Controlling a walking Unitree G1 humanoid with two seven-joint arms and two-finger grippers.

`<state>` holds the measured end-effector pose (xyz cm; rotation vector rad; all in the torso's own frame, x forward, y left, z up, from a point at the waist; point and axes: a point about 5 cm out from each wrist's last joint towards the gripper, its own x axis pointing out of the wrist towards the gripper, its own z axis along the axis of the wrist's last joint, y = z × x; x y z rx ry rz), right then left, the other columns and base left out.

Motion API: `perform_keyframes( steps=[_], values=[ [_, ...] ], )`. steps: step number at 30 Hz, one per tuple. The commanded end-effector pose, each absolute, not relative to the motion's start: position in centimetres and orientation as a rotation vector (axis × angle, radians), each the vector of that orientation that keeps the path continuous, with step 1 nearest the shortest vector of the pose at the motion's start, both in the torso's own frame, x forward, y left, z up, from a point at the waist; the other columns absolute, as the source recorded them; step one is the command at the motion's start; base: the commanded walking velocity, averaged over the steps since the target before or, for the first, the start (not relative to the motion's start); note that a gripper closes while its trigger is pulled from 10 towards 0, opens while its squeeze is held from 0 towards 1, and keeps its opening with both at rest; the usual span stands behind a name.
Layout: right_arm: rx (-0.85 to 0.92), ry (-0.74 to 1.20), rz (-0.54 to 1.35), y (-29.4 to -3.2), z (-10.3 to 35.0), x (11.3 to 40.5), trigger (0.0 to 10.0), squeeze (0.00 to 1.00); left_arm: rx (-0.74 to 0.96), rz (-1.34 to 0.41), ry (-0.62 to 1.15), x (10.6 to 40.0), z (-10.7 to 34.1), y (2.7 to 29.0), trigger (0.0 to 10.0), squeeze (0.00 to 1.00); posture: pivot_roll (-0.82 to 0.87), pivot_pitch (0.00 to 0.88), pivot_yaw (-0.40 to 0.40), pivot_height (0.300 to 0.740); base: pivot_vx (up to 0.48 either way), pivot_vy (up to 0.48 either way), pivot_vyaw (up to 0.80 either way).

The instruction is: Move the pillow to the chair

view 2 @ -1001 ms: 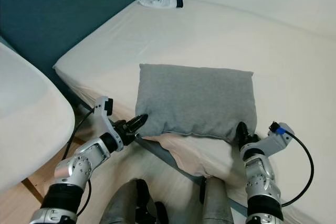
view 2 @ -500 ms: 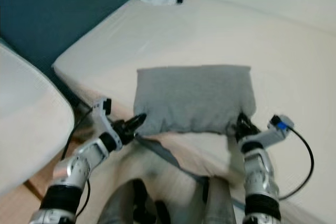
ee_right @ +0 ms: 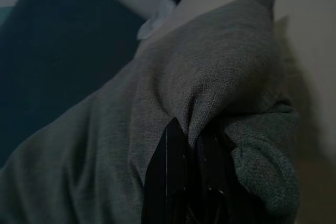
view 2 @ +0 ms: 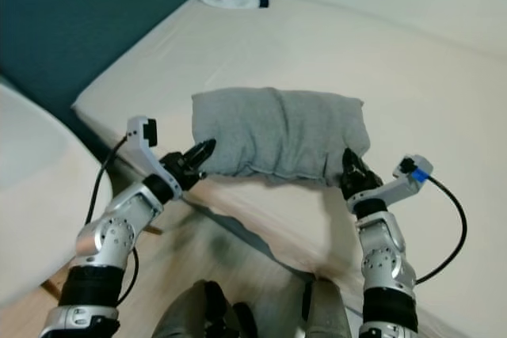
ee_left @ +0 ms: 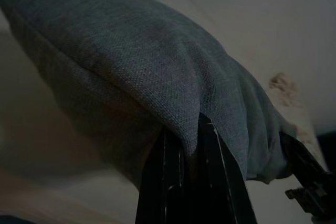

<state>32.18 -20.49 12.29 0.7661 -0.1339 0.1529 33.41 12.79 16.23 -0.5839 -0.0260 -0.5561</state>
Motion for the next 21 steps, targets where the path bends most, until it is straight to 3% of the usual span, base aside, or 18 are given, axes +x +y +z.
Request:
perform_keyframes(
  steps=[1, 12, 13, 14, 21],
  values=[
    [0.758, -0.128, 0.315, -17.7, 12.8, 32.1, 0.0, 0.0, -0.56, -0.605, -0.046, 33.3, 17.0, 11.3, 10.0, 0.0, -0.06, 0.268, 0.062, 0.715, 0.0, 0.0, 0.0],
    [0.687, -0.07, 0.416, -15.5, 12.6, 31.9, 0.0, 0.0, -0.531, -0.473, -0.056, 33.5, 16.7, 11.0, 10.0, 0.0, -0.07, 0.231, 0.044, 0.74, 0.0, 0.0, 0.0],
    [0.675, -0.057, 0.413, -15.4, 12.5, 31.9, 1.3, 0.0, -0.53, -0.467, -0.055, 33.5, 16.6, 11.0, 10.0, 0.0, -0.07, 0.231, 0.044, 0.74, 0.0, 0.0, 0.0],
    [0.656, -0.047, 0.415, -15.3, 12.4, 32.0, 10.0, 0.0, -0.532, -0.459, -0.054, 33.5, 16.5, 10.9, 10.0, 0.0, -0.07, 0.222, 0.042, 0.74, 0.0, 0.0, 0.0],
    [0.604, -0.011, 0.433, -15.0, 12.2, 32.1, 10.0, 0.0, -0.533, -0.35, -0.074, 34.1, 16.5, 11.8, 10.0, 0.0, -0.08, 0.195, 0.029, 0.74, 0.0, 0.0, 0.0]
  ],
)
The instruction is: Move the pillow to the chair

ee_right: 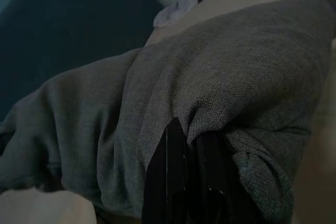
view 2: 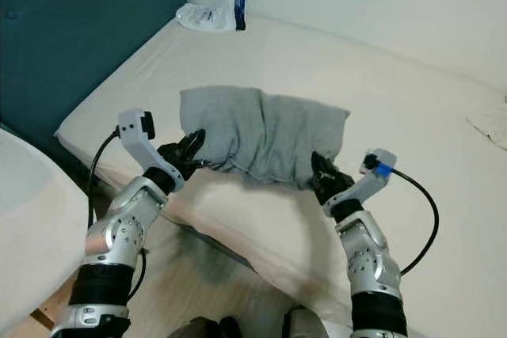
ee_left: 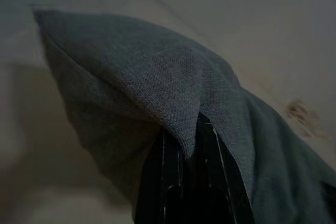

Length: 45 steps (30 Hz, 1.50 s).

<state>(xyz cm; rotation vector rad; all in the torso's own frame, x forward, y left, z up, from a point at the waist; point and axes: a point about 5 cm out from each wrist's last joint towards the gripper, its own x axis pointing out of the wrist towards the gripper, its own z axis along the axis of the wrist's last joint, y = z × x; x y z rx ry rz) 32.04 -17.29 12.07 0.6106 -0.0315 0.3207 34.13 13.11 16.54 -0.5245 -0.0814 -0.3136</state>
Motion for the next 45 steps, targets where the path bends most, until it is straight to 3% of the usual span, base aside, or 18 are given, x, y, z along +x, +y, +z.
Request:
perform_keyframes(
  steps=[1, 7, 13, 19, 30, 45],
  values=[
    [0.598, -0.01, 0.437, -15.0, 12.3, 32.2, 10.0, 0.0, -0.506, -0.272, -0.08, 34.6, 16.4, 12.9, 10.0, 0.0, -0.08, 0.188, 0.027, 0.74, 0.0, 0.0, 0.0],
    [0.592, -0.036, 0.423, -15.3, 12.2, 32.2, 10.0, 0.0, -0.405, -0.043, -0.077, 35.0, 15.8, 16.1, 10.0, 0.0, -0.08, 0.174, 0.025, 0.74, 0.0, 0.0, 0.0],
    [0.534, -0.009, 0.485, -13.9, 11.6, 31.8, 10.0, 0.0, -0.261, 0.164, -0.093, 34.0, 14.9, 19.1, 10.0, 0.0, -0.07, 0.161, 0.018, 0.74, 0.0, 0.0, 0.71],
    [0.53, -0.003, 0.505, -13.4, 11.5, 31.9, 10.0, 0.0, -0.225, 0.24, -0.057, 33.3, 13.5, 19.7, 10.0, 0.0, -0.06, 0.153, 0.015, 0.74, 0.0, 0.0, 0.74],
    [0.52, 0.001, 0.493, -13.6, 11.3, 32.1, 10.0, 0.0, -0.199, 0.222, 0.006, 32.8, 11.6, 18.6, 10.0, 0.0, -0.06, 0.147, 0.015, 0.74, 0.0, 0.0, 0.74],
    [0.509, 0.055, 0.384, -14.0, 10.1, 32.4, 10.0, 0.0, -0.188, -0.033, 0.087, 32.3, 9.5, 14.3, 10.0, 0.0, -0.06, 0.155, 0.023, 0.74, 0.0, -0.061, 0.62]
  ],
)
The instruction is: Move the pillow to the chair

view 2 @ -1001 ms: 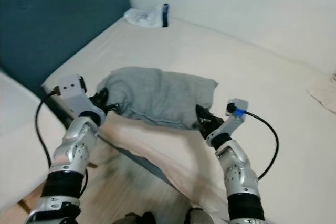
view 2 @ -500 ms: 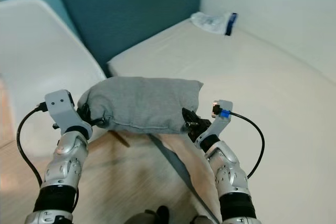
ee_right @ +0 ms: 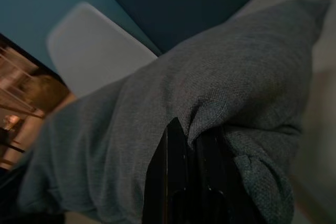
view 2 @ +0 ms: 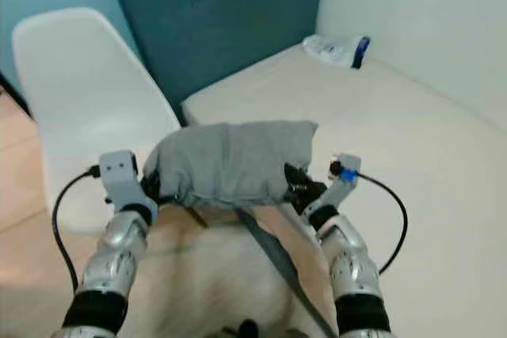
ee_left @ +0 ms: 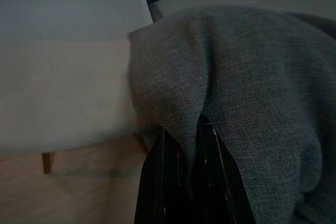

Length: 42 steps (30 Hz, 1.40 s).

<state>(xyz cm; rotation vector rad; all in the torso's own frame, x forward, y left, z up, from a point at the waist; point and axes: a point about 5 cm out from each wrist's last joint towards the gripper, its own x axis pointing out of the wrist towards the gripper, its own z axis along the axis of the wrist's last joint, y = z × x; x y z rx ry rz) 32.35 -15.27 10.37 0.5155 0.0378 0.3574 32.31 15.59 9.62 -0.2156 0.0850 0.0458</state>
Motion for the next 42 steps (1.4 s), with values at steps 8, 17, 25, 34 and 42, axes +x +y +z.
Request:
perform_keyframes(
  steps=[8, 17, 25, 34, 42],
  values=[
    [0.519, 0.024, 0.384, -14.3, 10.2, 32.1, 10.0, 0.0, -0.166, -0.072, 0.116, 32.3, 9.2, 13.3, 10.0, 0.0, -0.06, 0.158, 0.029, 0.74, 0.0, -0.401, 0.29],
    [0.52, 0.031, 0.379, -14.2, 10.0, 32.1, 10.0, 0.0, -0.175, -0.095, 0.13, 32.3, 8.9, 12.8, 10.0, 0.0, -0.06, 0.16, 0.036, 0.74, 0.0, 0.0, 0.76],
    [0.517, 0.038, 0.386, -14.0, 9.7, 31.9, 10.0, 0.0, -0.18, -0.122, 0.149, 32.0, 8.2, 12.3, 10.0, 0.0, -0.06, 0.16, 0.038, 0.74, 0.0, 0.0, 0.76],
    [0.51, 0.056, 0.401, -13.5, 9.3, 31.7, 10.0, 0.0, -0.187, -0.139, 0.174, 31.7, 7.5, 12.2, 10.0, 0.0, -0.06, 0.157, 0.039, 0.74, 0.0, 0.0, 0.77],
    [0.508, 0.071, 0.399, -13.4, 8.9, 31.5, 10.0, 0.0, -0.192, -0.151, 0.182, 31.5, 7.1, 12.0, 10.0, 0.0, -0.06, 0.156, 0.039, 0.74, 0.0, 0.0, 0.76]
  ],
)
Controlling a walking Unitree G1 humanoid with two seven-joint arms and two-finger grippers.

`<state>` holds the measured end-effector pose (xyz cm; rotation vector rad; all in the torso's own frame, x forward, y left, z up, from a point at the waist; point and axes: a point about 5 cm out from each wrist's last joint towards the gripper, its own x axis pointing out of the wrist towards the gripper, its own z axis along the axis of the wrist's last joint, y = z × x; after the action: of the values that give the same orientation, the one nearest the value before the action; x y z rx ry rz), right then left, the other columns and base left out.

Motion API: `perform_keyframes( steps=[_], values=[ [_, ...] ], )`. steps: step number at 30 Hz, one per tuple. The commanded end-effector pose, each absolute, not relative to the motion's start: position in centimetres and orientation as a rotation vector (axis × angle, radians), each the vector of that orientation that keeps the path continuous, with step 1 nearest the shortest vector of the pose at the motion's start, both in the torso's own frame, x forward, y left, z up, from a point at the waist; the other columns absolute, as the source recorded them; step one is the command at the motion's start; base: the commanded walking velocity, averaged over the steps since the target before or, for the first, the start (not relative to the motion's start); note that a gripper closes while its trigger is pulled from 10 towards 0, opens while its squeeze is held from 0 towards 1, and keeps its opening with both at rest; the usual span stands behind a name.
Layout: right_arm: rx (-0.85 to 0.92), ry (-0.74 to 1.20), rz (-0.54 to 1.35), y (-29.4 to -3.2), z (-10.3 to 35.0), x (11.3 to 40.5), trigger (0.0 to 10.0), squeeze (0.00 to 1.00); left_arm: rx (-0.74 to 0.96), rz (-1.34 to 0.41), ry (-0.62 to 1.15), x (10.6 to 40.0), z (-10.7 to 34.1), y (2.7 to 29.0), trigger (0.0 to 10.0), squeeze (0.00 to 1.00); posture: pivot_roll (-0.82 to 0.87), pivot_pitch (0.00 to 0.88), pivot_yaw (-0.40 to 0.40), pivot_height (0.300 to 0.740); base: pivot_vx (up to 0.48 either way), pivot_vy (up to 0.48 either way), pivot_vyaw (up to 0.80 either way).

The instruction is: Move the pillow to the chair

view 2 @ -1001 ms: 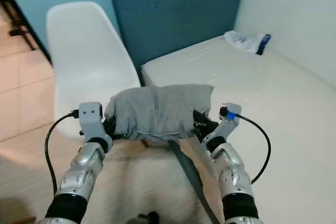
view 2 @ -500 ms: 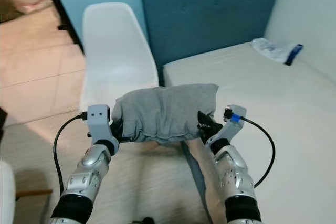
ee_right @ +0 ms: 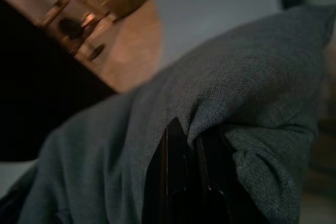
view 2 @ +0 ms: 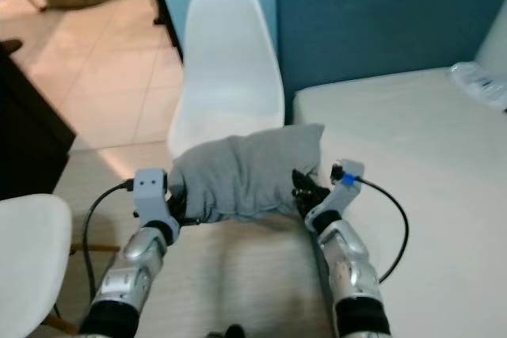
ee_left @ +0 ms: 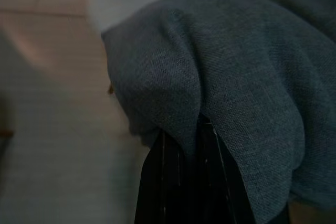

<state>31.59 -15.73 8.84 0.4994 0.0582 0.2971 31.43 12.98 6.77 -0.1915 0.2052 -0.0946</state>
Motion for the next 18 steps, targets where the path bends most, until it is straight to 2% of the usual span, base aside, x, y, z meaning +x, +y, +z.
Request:
perform_keyframes(
  steps=[1, 16, 18],
  values=[
    [0.508, 0.071, 0.398, -13.4, 8.86, 31.51, 10.0, 0.0, -0.197, -0.15, 0.182, 31.5, 7.07, 11.97, 10.0, 0.0, -0.06, 0.157, 0.039, 0.74, 0.0, 0.0, 0.76],
    [0.476, 0.085, 0.364, -13.55, 8.58, 31.58, 10.0, 0.0, -0.205, -0.144, 0.175, 31.49, 7.08, 11.97, 10.0, 0.0, -0.06, 0.161, 0.038, 0.74, 0.0, 0.0, 0.77],
    [0.459, 0.115, 0.336, -13.59, 8.27, 31.77, 10.0, 0.0, -0.216, -0.136, 0.176, 31.49, 7.06, 12.03, 10.0, 0.0, -0.06, 0.161, 0.038, 0.74, 0.0, 0.0, 0.0]
  ],
)
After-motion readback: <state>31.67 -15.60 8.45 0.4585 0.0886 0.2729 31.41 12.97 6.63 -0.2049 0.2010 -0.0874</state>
